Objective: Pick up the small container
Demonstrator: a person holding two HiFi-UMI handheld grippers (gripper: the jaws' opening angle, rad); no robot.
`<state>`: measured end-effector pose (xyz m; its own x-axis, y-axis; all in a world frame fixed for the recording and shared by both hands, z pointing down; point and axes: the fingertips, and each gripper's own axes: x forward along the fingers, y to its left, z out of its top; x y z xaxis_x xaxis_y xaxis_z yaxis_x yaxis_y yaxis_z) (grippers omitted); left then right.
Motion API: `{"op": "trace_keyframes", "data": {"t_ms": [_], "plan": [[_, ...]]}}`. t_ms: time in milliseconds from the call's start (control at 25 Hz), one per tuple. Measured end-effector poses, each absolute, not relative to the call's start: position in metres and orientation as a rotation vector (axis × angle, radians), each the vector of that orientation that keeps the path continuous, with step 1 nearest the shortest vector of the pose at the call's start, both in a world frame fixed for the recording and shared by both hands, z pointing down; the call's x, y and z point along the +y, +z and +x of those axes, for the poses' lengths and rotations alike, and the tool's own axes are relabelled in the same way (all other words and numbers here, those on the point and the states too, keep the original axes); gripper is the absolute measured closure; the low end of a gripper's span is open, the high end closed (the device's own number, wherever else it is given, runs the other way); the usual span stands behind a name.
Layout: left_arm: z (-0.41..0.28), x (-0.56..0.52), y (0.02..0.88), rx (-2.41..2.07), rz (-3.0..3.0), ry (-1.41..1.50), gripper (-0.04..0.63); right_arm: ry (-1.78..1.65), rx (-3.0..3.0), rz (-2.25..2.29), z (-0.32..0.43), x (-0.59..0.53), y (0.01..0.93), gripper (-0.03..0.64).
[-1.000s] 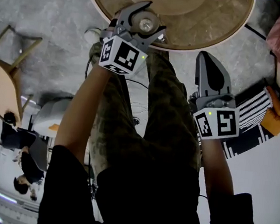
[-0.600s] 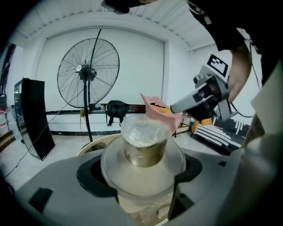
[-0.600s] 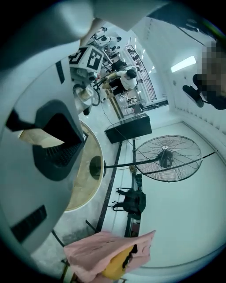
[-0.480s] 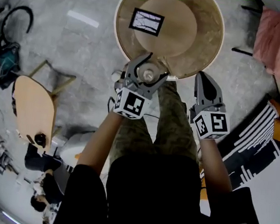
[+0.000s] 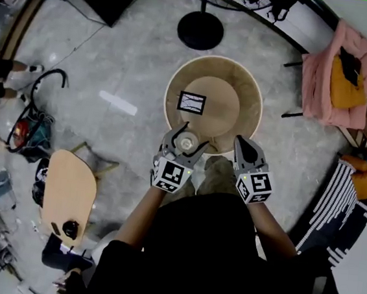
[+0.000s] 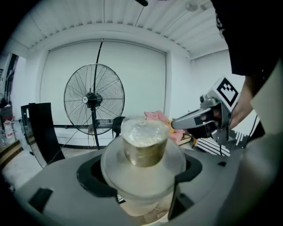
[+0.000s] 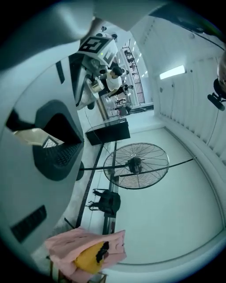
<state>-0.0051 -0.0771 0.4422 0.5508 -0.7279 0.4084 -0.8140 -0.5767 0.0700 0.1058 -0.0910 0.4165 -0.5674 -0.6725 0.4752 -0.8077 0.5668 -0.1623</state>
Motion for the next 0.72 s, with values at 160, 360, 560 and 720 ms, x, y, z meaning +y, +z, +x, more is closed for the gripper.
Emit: {"op": "trace_keyframes", "data": {"t_ms": [160,360,560,720], "plan": [[-0.018,-0.064,0.396,-1.333,2.488,0.459,0.242,0.46,-2.471,1.27,0.106,-0.091,0.365,0.603],[-0.034,-0.064,0.352,-1.392,2.48,0.417,0.242,0.353,-2.496,1.371,0.115,-0.098,0.312,0.603],[-0.052,-0.076,0.317,-1.465,2.477,0.371,0.242,0.275,-2.496,1.436,0.125,-0.101,0.286,0.603],[-0.054,-0.084,0.3,-1.504,2.478,0.378,0.242,0.239,-2.492,1.468,0.139,-0.105,0.273,0.603]]}}
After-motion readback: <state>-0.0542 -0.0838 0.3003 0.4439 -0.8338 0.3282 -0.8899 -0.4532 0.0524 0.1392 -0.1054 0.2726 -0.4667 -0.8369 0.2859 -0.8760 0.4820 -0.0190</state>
